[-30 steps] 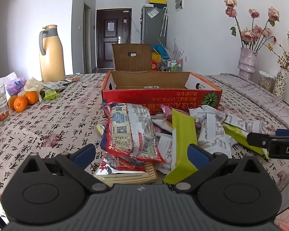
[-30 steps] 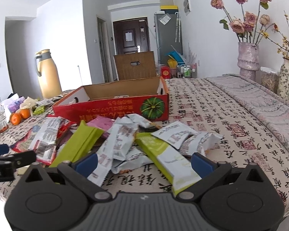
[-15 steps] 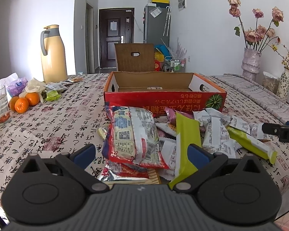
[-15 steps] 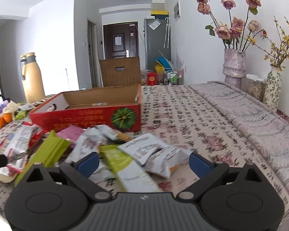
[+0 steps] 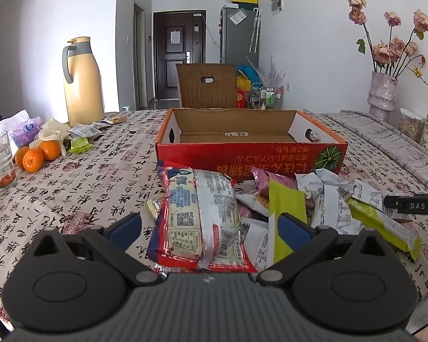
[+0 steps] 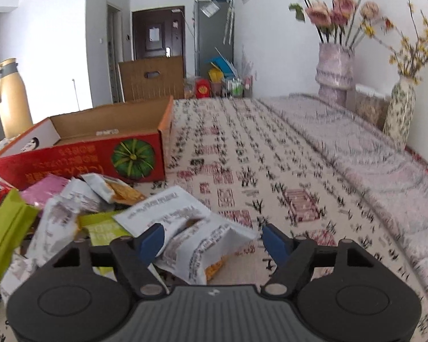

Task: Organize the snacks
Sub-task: 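Grasp the white snack bag with the right gripper while the left gripper grasps the red-and-white bag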

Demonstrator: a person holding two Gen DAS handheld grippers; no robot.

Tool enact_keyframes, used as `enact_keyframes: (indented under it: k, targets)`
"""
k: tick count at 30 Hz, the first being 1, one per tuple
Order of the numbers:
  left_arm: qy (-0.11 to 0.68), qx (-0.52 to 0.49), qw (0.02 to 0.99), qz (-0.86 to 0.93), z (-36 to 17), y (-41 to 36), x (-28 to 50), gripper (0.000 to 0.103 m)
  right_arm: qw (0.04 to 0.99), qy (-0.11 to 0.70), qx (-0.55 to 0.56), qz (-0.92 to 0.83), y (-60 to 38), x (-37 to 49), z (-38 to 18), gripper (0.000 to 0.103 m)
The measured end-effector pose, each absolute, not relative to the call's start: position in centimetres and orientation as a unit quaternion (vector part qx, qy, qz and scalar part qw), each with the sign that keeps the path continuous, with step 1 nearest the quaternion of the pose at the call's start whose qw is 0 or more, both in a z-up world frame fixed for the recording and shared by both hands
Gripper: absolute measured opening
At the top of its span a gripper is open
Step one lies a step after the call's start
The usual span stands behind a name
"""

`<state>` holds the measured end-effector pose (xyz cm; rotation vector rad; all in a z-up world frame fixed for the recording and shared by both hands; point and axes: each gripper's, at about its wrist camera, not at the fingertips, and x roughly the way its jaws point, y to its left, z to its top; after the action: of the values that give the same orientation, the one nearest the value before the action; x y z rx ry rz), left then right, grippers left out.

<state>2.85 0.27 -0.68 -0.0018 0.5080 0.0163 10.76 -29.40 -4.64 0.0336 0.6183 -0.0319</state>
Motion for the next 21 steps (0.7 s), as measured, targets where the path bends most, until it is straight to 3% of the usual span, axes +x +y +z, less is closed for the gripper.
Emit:
enact_keyframes:
  k: [2,12,21]
  targets:
    - [0.256,-0.001,0.967,0.009,-0.8,0.3,3.0,0.103,0.95,0.309,0.023,-0.02,-29.6,10.9,-5.3,0.073]
    - [0.263,-0.003,0.965,0.008,-1.1,0.3,3.3,0.103,0.95,0.309,0.039,-0.014,-29.9,11.2,-6.4,0.048]
    - [0.265,-0.004,0.964,0.009,-1.1,0.4,3.4,0.103,0.958,0.284,0.036,-0.018,-29.8,10.1,-5.8,0.042]
